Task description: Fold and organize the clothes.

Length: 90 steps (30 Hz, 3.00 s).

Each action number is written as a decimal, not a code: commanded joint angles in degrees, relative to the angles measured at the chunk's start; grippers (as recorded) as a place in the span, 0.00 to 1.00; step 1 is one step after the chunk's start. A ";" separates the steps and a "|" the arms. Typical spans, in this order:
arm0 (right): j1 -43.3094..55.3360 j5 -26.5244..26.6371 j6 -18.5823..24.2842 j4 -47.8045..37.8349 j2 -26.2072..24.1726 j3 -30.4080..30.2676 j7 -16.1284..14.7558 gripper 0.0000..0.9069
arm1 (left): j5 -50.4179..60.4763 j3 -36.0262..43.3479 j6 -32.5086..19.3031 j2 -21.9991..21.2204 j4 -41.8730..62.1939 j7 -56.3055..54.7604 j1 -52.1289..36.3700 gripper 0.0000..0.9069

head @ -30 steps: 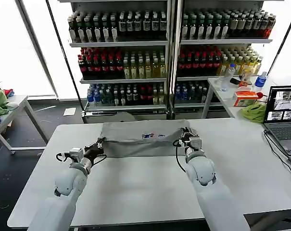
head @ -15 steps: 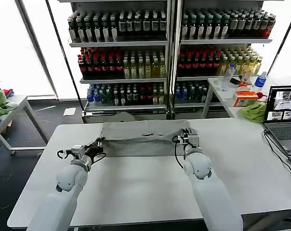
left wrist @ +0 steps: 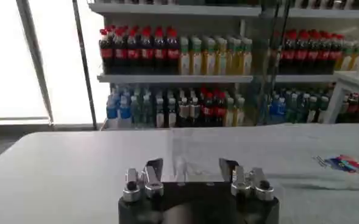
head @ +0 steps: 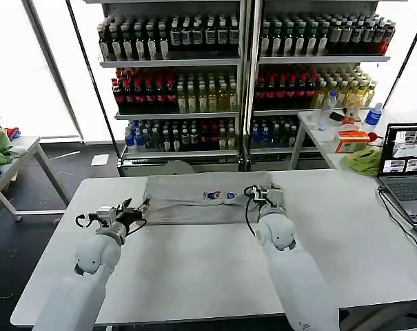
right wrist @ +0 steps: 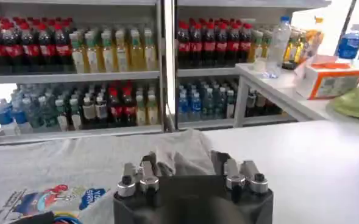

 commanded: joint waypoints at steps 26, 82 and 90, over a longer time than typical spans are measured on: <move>-7.05 10.85 -0.72 23.73 -8.33 0.27 5.72 1.00 | -0.78 -3.44 2.19 0.84 -12.62 0.06 9.96 1.00; -12.61 1.71 -0.61 10.32 -9.30 -0.49 3.70 1.00 | 2.18 0.31 3.54 0.90 -1.12 -0.28 4.31 1.00; -13.18 1.05 -0.61 9.63 -8.68 -0.76 3.85 1.00 | 2.37 0.80 3.55 1.06 -1.26 -0.43 4.81 1.00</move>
